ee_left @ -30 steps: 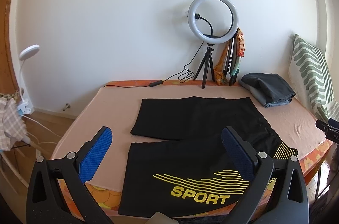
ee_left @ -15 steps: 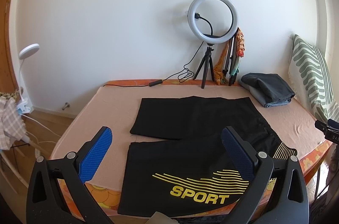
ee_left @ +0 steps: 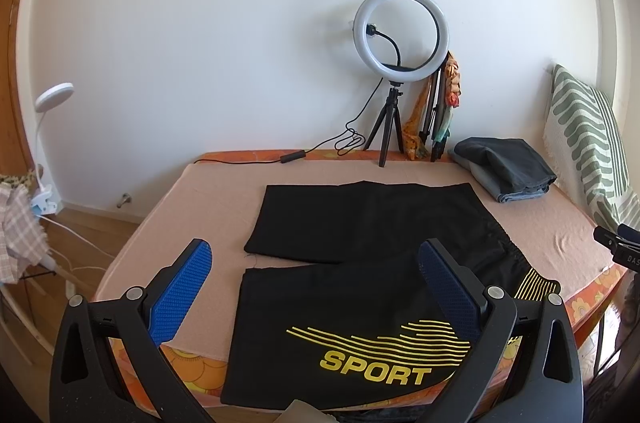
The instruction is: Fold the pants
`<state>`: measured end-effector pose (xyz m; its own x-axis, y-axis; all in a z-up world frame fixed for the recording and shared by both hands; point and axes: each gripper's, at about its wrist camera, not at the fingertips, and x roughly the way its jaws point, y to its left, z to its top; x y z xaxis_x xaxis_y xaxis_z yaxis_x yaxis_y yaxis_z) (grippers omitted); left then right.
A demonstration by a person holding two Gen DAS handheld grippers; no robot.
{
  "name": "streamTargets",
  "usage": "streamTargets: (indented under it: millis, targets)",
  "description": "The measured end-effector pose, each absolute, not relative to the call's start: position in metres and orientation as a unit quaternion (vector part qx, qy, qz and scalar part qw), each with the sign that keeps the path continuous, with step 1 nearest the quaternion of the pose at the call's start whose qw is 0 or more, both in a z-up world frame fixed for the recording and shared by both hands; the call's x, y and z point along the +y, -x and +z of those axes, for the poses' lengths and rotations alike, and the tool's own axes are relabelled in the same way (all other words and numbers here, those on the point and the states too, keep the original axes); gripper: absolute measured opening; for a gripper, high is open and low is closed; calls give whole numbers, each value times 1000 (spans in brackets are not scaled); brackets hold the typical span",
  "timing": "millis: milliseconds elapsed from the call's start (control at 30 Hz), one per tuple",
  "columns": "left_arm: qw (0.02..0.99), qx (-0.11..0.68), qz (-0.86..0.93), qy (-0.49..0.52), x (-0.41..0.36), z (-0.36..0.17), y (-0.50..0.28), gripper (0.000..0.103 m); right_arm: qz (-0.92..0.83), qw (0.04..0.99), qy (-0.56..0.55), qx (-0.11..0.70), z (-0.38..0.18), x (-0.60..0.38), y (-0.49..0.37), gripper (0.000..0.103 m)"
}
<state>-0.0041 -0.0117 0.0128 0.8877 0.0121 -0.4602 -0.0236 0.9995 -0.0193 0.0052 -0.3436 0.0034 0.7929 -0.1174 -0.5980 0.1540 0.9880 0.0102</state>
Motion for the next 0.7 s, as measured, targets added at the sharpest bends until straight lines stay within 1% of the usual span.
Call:
streamTargets:
  millis: [700]
  targets:
    - [971, 240, 6, 14, -10, 11, 3, 103, -70, 946, -29, 316, 2, -342, -6, 103]
